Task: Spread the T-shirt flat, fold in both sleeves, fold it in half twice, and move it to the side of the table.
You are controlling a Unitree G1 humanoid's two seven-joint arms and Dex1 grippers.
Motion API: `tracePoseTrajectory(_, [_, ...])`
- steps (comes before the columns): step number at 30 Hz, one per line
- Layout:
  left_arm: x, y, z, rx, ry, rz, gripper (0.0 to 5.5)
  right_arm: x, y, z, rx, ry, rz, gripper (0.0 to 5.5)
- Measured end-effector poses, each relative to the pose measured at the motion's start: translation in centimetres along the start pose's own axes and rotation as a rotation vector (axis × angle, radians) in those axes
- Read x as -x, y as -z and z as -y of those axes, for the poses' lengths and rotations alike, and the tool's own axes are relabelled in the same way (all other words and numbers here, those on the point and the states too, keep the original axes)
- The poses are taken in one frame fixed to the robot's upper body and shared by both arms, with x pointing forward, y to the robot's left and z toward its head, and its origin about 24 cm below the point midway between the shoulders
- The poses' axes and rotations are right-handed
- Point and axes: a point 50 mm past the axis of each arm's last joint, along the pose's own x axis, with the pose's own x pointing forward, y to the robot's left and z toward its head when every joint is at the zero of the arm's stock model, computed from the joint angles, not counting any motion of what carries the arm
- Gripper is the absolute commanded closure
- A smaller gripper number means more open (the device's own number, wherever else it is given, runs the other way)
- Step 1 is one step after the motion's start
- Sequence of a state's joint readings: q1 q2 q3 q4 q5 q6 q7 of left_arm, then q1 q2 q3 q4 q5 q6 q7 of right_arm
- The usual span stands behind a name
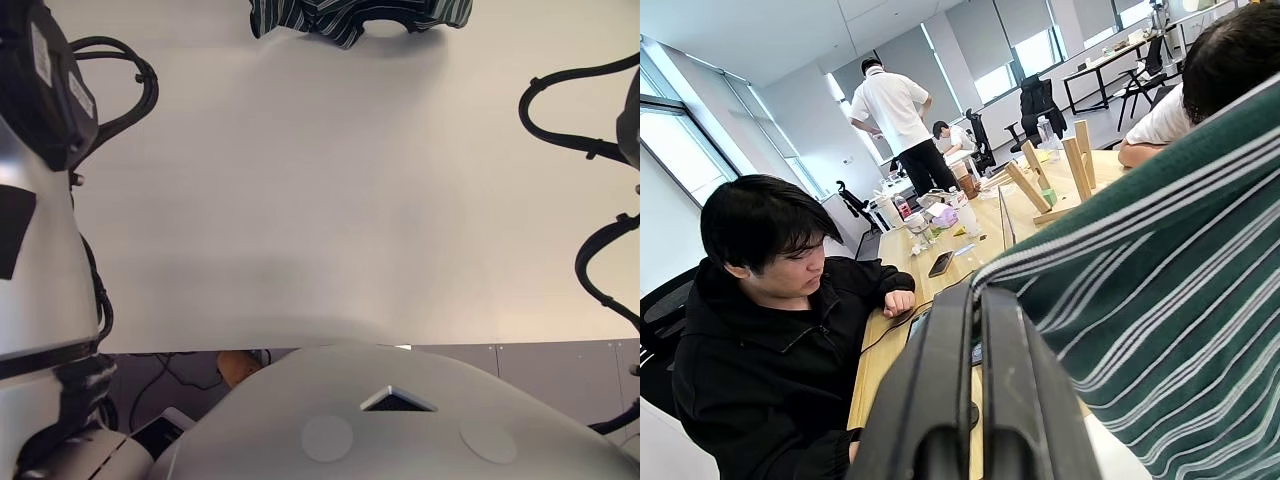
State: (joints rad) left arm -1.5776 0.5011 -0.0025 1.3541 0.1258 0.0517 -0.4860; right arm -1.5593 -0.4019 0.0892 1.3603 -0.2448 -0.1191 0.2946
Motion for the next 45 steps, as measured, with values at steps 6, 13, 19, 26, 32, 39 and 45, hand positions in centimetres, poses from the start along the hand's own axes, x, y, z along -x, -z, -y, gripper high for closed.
tracePoseTrajectory(6, [1.3, -0.3, -0.8, -0.021, 0.248, -0.018, 5.47, 0.8, 0.6, 0.2, 0.085, -0.260, -0.012, 5.50])
tracePoseTrajectory(13, [5.5, -2.9, -3.8, -0.021, 0.603, 0.026, 5.47, 4.0, 1.0, 2.1, 0.108, -0.726, 0.077, 5.50])
tracePoseTrajectory(19, [6.6, -4.6, -5.3, -0.059, 0.538, 0.033, 5.47, 5.1, 0.7, 2.9, 0.141, -0.819, 0.112, 5.50])
tracePoseTrajectory(26, [6.9, -4.6, -4.4, -0.080, 0.684, -0.022, 5.47, 5.7, 0.0, 2.7, 0.138, -0.959, 0.150, 5.50])
tracePoseTrajectory(32, [10.7, -7.0, -3.9, -0.105, 0.890, 0.022, 5.47, 9.5, 0.4, 3.5, 0.176, -1.141, 0.122, 5.50])
tracePoseTrajectory(39, [16.4, -4.3, 0.8, -0.111, 1.206, -0.132, 5.47, 14.8, 1.3, -0.1, 0.088, -1.472, 0.042, 5.50])
tracePoseTrajectory(45, [20.7, 4.9, 8.1, -0.062, 1.532, -0.533, 5.47, 19.3, 6.9, -7.2, -0.127, -1.828, -0.157, 5.50])
